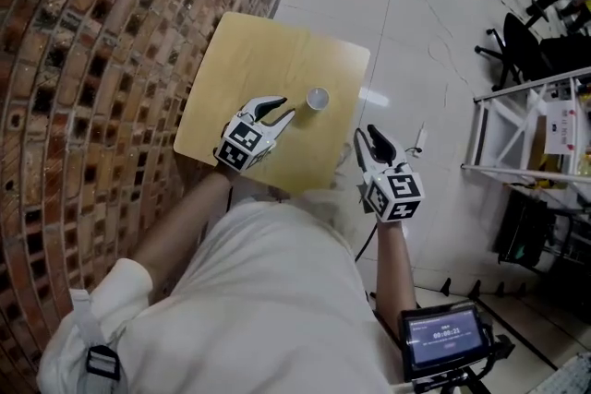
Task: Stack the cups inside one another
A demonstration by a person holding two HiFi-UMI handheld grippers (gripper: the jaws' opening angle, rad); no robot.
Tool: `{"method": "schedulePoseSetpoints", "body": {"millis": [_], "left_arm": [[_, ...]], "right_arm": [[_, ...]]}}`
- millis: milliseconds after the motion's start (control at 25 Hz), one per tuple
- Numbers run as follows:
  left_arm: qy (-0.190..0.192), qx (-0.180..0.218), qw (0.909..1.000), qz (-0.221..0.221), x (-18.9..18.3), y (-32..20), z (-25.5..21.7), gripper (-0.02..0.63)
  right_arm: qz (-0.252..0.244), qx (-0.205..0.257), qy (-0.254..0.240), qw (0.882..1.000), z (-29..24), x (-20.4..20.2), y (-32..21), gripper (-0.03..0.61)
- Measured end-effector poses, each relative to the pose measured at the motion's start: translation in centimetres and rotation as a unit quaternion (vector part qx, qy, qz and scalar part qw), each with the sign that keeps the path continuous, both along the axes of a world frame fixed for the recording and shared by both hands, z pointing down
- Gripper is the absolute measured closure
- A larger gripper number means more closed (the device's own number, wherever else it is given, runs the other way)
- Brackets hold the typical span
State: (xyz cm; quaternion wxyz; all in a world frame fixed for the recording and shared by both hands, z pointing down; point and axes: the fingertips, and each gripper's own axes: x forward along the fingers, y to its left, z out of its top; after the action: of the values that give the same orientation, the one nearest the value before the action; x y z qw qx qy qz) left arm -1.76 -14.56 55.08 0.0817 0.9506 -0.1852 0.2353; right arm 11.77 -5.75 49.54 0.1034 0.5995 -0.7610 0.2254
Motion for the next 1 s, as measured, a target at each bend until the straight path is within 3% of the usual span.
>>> {"method": "schedulePoseSetpoints", "body": {"millis": [400, 720, 1000], "left_arm": [[0.045, -0.026, 0.9946, -0.089, -6.4, -0.1, -0.5, 0.485], [0.030, -0.071, 0.9892, -0.125, -10.6, 1.2, 2.6, 0.485], [0.016, -0.074, 0.9846, -0.158, -13.2, 1.5, 4.0, 0.497]], "right_arm": [[-0.008, 0.052, 0.018, 0.998, -2.3, -2.6, 1.1, 0.472], [-0.015, 0.041, 0.008, 0.999, -0.2, -4.8, 1.3, 0.472], [-0.038, 0.021, 0.002, 0.999, 1.0, -7.0, 0.8, 0.474]]}}
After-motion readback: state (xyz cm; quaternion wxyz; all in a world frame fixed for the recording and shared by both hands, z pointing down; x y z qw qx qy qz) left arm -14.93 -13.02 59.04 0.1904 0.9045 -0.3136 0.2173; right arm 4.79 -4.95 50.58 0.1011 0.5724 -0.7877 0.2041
